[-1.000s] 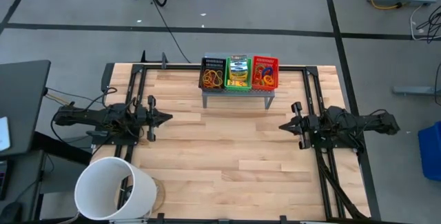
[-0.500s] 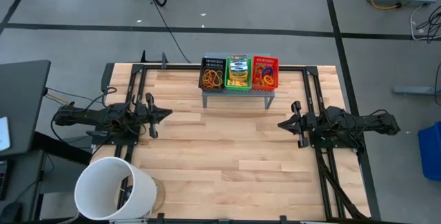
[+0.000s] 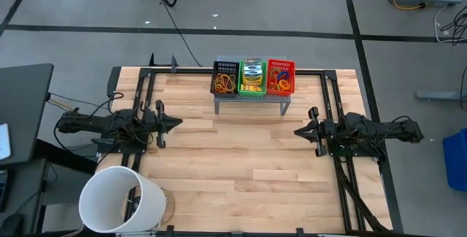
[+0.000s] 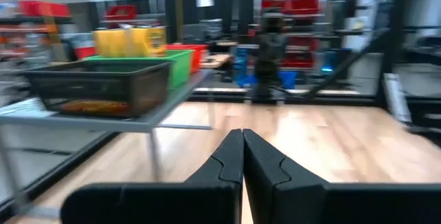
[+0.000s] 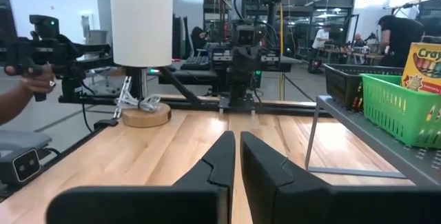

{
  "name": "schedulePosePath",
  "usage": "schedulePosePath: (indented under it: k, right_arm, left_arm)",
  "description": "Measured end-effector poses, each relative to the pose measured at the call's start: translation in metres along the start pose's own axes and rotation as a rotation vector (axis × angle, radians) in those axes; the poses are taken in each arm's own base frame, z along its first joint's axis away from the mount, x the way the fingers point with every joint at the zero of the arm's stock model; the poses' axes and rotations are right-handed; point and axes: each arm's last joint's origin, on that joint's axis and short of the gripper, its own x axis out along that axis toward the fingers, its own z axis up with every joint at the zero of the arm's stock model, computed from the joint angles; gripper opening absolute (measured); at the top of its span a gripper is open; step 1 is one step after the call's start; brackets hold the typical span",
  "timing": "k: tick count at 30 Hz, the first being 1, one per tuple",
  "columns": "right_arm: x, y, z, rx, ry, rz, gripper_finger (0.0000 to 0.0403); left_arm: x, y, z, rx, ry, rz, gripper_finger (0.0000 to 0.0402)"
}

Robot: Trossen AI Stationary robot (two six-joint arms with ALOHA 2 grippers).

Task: Pick & Place Office Desk Supplies
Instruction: Return to Home Position

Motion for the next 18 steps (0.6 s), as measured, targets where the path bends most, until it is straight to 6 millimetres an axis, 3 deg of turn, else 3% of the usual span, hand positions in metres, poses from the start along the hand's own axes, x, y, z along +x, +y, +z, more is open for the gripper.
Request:
schedulePosePath:
  k: [9, 18]
  right_arm:
    - [0.0, 0.0001, -0.0021, 0.001, 0.022, 0.001, 0.0034]
    - [0.0, 0.0001, -0.0021, 0.001, 0.022, 0.001, 0.0034]
  left_arm:
    - [-0.0011, -0.0079, 0.0019, 0.025, -0.037, -0.279, 0.0005]
    - [-0.001, -0.007, 0.0032, -0.052, -0.039, -0.25, 0.0005]
